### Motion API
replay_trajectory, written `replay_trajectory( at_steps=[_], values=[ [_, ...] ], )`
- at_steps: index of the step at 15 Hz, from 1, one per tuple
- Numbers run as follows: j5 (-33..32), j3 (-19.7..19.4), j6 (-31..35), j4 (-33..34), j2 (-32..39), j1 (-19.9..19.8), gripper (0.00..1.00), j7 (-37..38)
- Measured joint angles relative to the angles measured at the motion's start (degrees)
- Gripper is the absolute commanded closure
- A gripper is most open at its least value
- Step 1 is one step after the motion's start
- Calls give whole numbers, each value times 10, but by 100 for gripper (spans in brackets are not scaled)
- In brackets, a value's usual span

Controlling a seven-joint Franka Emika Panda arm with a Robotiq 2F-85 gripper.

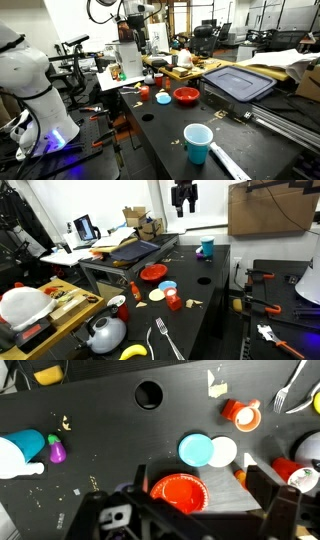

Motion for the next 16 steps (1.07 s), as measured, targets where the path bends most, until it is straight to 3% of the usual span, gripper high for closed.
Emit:
replay_trajectory(
  at_steps=[9, 16],
  values=[
    [-74, -49, 54, 67, 178, -49, 0, 0],
    [-79, -97, 86, 106, 286, -72, 0, -2]
  ],
)
